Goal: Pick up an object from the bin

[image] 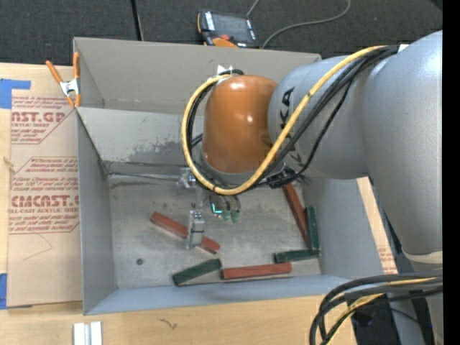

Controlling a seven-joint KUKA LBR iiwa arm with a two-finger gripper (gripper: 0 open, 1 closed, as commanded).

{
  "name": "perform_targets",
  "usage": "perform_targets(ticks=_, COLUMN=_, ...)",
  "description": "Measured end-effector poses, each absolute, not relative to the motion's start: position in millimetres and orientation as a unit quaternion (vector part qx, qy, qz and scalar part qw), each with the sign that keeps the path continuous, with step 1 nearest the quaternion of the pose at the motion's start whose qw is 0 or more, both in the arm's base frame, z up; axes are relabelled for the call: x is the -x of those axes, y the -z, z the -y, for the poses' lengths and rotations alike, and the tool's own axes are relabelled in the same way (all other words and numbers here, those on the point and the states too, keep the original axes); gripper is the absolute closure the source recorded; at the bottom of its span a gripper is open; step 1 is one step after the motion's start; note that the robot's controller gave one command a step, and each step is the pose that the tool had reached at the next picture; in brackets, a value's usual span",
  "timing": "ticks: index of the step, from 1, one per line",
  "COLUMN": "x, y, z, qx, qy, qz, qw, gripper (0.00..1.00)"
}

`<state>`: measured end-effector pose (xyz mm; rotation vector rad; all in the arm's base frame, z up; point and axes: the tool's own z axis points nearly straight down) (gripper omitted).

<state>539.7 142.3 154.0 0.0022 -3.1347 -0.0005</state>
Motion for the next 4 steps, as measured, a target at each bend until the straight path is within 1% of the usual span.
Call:
perform_targets(ticks=1, x=-556.3, y=-65.0, z=-142.3, qx=-0.02, qy=0.0, qz=1.0, qw=0.003, gripper=0.0)
perform_targets(ticks=2, x=-558.0, y=-69.7, z=-142.9, qx=-0.02, qy=0.001, qz=1.0, qw=0.0, gripper=1.0)
perform_targets(ticks=3, x=-555.3, y=-197.3, z=-157.5, qx=-0.028, qy=0.001, qz=1.0, qw=-0.004, gripper=1.0)
perform_targets(ticks=4, x=-548.2, y=-279.9, z=-163.2, qx=-0.169, qy=0.001, qz=0.986, qw=-0.004, gripper=1.0)
